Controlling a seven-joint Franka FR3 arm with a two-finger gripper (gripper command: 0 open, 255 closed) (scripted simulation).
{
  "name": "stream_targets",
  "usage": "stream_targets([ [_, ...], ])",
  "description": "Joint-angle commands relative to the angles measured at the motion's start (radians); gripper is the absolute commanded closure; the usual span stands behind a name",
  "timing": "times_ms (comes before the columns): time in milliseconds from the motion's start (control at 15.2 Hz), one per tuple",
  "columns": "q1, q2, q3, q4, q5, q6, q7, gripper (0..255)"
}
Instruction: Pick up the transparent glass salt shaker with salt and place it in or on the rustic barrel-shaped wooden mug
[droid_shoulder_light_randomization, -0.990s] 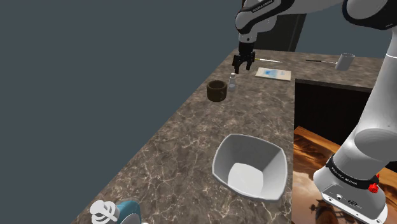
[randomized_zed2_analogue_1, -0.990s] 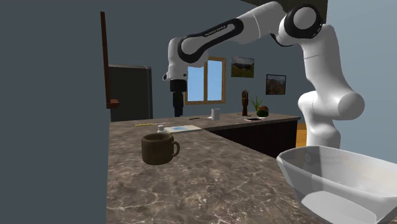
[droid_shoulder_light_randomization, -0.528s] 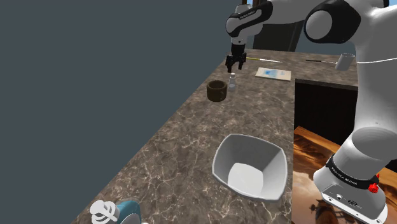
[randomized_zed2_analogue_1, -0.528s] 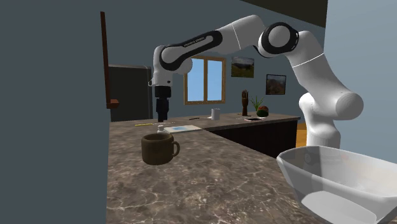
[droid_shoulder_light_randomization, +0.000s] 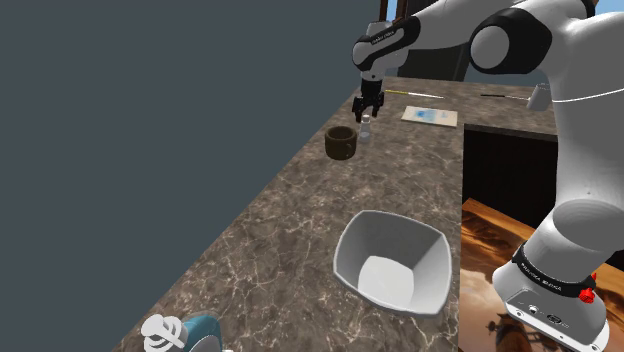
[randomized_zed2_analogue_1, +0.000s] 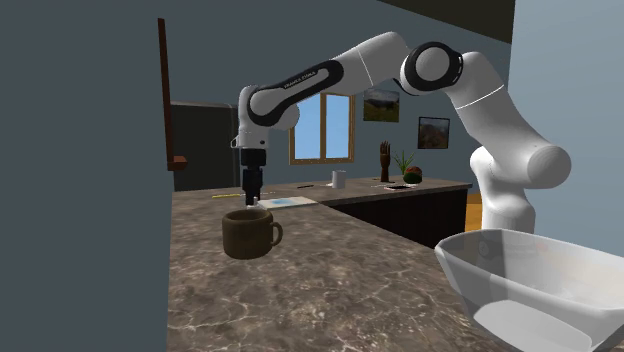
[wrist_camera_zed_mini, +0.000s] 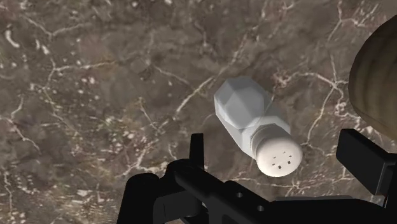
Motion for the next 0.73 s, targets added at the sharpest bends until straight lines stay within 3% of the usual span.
stream_targets([
  [0, 0.000, 0.001, 0.000, -0.006, 0.001, 0.008, -0.002, 0],
  [396, 0.000, 0.001, 0.000, -0.006, 0.001, 0.008, -0.002, 0],
  [462, 0.000, 0.001, 0.000, -0.006, 0.001, 0.008, -0.002, 255],
  [660, 0.000, 0.001, 0.000, -0.006, 0.001, 0.008, -0.002, 255],
])
